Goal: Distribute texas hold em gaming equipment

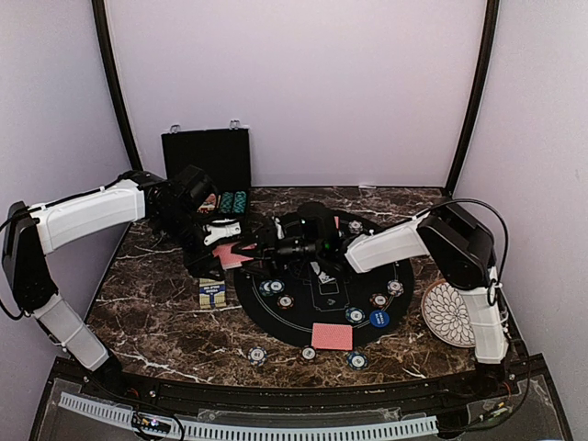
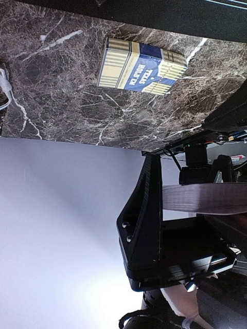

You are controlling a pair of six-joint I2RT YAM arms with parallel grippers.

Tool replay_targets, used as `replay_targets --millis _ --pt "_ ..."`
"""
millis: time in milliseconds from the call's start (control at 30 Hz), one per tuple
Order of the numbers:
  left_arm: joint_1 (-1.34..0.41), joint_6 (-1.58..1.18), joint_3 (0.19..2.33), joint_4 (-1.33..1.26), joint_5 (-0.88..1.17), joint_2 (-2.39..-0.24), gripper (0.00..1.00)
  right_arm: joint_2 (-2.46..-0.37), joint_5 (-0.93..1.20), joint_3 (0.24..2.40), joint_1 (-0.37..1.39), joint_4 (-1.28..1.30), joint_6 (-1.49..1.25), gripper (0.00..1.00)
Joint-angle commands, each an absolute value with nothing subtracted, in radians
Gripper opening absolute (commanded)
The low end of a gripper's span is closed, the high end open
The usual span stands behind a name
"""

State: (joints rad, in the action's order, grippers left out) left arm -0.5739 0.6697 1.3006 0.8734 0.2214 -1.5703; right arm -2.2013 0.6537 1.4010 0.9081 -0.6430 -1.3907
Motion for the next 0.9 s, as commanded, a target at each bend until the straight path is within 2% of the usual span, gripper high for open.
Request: replay_targets --millis 0,367,633,867 --pt "-0.575 0.683 1.305 0.876 0.231 -1.532 0.00 -2.158 0.647 1.360 0.889 -0.635 -1.375 0.50" --pt "-0.575 0.683 1.303 0.878 0.231 -1.536 0.00 -2.050 0.669 1.357 0.881 -0.581 -1.314 0.44" --pt "-0.575 0.684 1.304 0.880 0.227 -1.534 0.00 -2.037 0.684 1.364 0.881 -0.531 -1.298 0.28" --pt "-0.574 0.686 1.302 0.882 0.223 -1.531 0.00 -2.034 0.693 1.362 0.875 -0.467 -1.269 0.06"
